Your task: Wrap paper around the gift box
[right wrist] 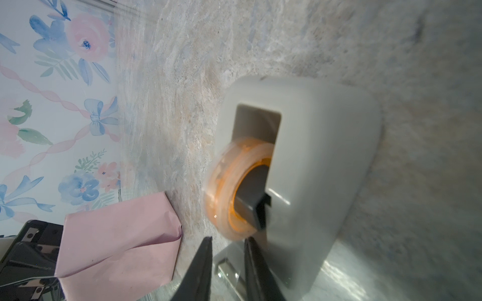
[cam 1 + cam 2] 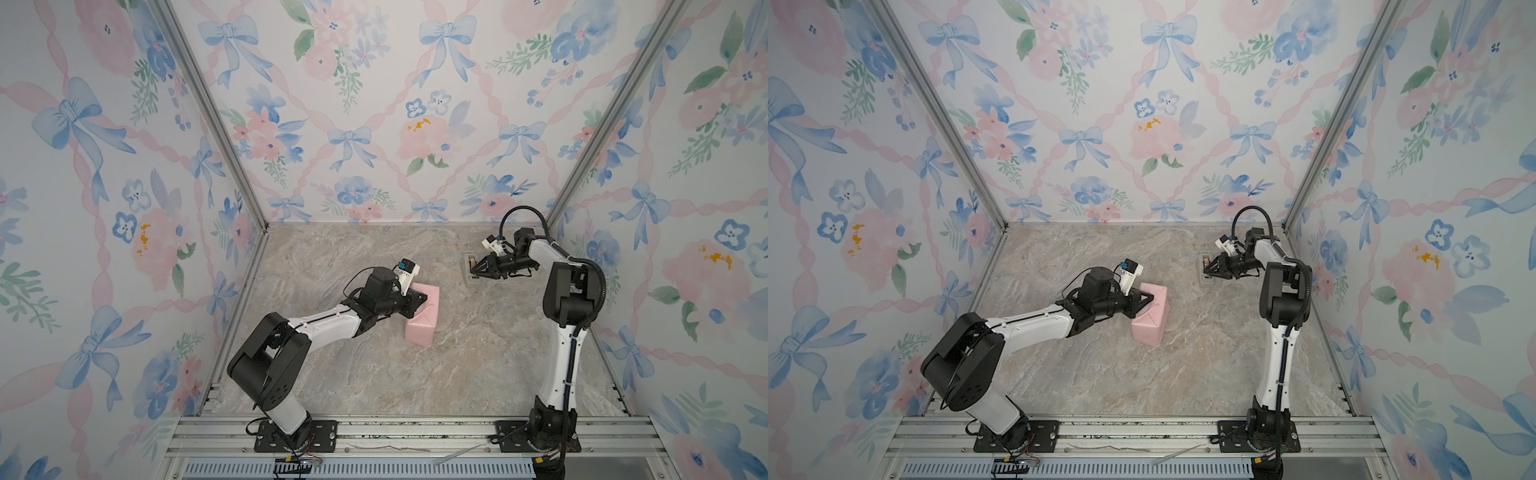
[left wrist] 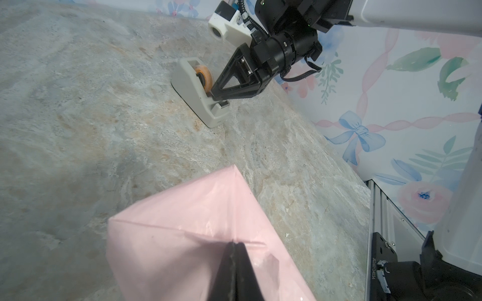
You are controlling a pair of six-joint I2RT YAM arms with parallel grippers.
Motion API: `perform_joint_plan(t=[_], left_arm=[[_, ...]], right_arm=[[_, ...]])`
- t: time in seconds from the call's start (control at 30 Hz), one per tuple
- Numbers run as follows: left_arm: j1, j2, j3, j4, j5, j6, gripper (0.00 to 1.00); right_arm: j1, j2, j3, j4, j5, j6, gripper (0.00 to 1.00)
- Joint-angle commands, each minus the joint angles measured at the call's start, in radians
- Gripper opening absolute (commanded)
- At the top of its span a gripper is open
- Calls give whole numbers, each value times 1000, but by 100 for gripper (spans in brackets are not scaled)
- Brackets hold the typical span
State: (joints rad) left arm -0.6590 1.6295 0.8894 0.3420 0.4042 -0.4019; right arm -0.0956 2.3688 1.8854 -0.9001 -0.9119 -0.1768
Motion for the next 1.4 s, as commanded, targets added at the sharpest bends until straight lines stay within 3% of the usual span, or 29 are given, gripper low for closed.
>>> perform_joint_plan(t=[0.0,0.83,1.37], left_arm=[[-9,-1,-24,-99,-10,-2,6],[-12,1,-21,-99,-11,0,6],[-12,-3,-20,-99,-13,0,6]], right_arm=[[9,49,11,-69,-1,-7,25],[-16,66,1,-54,-121,1,18],[-27,72,-5,-43,-169,4,6]])
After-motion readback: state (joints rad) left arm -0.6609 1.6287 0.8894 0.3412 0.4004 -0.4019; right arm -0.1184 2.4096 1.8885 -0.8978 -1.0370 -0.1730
